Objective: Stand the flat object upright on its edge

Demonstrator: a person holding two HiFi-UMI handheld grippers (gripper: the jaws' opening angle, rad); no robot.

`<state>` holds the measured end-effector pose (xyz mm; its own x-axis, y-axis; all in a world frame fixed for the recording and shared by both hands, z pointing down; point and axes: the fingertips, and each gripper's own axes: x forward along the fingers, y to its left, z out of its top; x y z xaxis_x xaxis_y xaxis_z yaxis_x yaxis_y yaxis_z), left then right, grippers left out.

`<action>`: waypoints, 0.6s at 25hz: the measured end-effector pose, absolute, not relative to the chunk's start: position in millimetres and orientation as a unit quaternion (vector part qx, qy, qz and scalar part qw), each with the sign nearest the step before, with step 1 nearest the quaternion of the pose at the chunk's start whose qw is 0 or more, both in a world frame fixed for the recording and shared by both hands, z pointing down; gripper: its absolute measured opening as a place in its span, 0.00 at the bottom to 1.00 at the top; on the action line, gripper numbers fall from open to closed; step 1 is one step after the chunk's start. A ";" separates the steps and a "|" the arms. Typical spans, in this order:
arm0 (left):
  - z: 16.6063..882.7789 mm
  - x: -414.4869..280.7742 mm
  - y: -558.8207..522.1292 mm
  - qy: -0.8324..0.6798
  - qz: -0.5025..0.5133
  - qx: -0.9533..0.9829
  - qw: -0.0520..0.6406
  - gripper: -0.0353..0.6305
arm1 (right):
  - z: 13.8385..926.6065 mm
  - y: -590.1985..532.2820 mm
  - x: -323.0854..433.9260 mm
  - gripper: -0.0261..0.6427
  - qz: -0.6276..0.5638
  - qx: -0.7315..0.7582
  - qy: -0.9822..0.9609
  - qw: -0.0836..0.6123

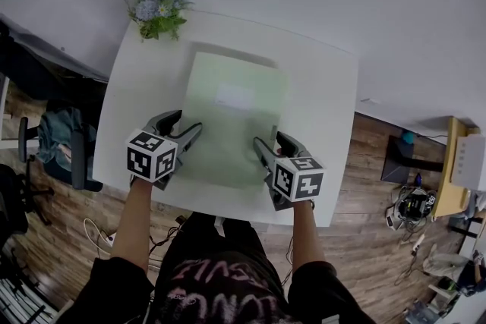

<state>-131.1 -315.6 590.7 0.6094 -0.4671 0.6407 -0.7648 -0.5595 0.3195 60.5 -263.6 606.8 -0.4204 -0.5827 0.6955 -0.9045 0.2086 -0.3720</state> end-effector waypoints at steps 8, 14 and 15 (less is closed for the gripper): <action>565.7 -123.8 -323.7 -0.376 0.229 0.861 0.254 0.45 | 581.8 -275.2 67.9 0.43 0.326 0.513 -0.769 0.198; 535.3 -119.3 -334.4 -0.388 0.199 0.879 0.191 0.45 | 559.5 -286.1 71.2 0.43 0.280 0.531 -0.780 0.177; 529.9 -118.8 -336.6 -0.391 0.193 0.882 0.179 0.45 | 555.5 -288.4 71.7 0.43 0.272 0.534 -0.782 0.173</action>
<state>-118.8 -336.6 529.9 0.6202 -0.6198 0.4808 -0.7581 -0.6311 0.1643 71.7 -288.4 555.5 -0.3697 -0.7406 0.5611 -0.9290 0.2818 -0.2401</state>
